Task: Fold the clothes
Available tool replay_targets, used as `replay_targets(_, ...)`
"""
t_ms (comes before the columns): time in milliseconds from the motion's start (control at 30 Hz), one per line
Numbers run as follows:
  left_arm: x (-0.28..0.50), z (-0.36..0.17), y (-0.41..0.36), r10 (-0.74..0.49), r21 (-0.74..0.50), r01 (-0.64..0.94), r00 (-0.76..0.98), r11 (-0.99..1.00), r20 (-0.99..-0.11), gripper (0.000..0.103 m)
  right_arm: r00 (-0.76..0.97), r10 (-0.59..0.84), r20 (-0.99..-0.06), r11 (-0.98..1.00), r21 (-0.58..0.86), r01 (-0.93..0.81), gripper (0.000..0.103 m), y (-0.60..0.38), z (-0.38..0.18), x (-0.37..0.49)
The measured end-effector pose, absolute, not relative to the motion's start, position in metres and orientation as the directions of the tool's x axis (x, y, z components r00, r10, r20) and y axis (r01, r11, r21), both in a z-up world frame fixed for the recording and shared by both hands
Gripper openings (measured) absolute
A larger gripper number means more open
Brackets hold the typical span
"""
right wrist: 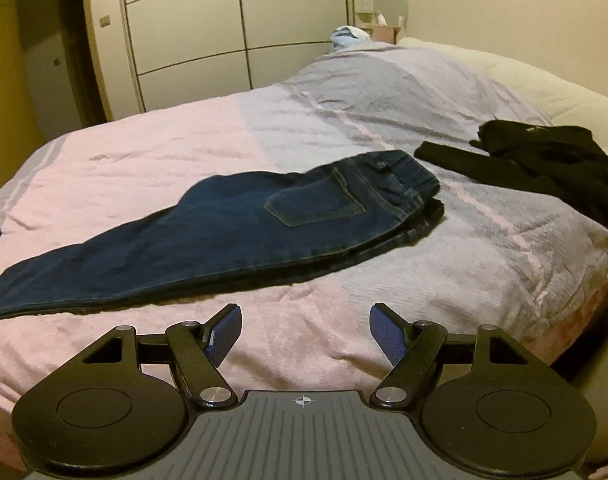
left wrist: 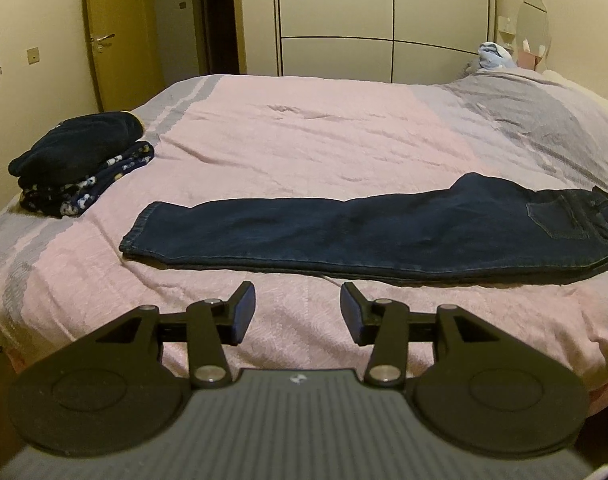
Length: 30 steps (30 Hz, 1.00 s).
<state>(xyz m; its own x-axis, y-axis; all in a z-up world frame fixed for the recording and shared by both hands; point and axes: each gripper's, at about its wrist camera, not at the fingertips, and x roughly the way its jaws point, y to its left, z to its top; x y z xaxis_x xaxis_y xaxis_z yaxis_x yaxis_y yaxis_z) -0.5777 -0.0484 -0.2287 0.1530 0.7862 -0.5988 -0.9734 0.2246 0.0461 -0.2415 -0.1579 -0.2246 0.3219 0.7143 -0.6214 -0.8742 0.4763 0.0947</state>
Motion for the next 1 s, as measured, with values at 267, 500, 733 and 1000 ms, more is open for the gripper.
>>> replay_targets(267, -0.598, -0.232, -0.049, 0.784, 0.033, -0.983, 0.124, 0.181, -0.609, 0.043, 0.271, 0.736, -0.620, 0.409, 0.087, -0.909, 0.074, -0.147, -0.224, -0.265)
replay_targets(500, -0.621, -0.238, -0.040, 0.777, 0.025, -0.991, 0.086, 0.130, -0.623, 0.043, 0.223, 0.743, -0.631, 0.338, 0.066, -0.939, 0.074, -0.127, -0.230, -0.287)
replay_targets(733, -0.644, -0.250, -0.020, 0.755, -0.027, -0.996, 0.078, 0.080, -0.651, 0.043, 0.200, 0.732, -0.652, 0.310, 0.058, -0.949, 0.074, -0.103, -0.244, -0.292)
replay_targets(1000, -0.721, -0.289, 0.042, 0.736, -0.559, -0.826, 0.338, -0.066, -0.587, 0.039, 0.234, 0.678, -0.697, 0.425, 0.112, -0.898, 0.074, -0.078, -0.273, -0.241)
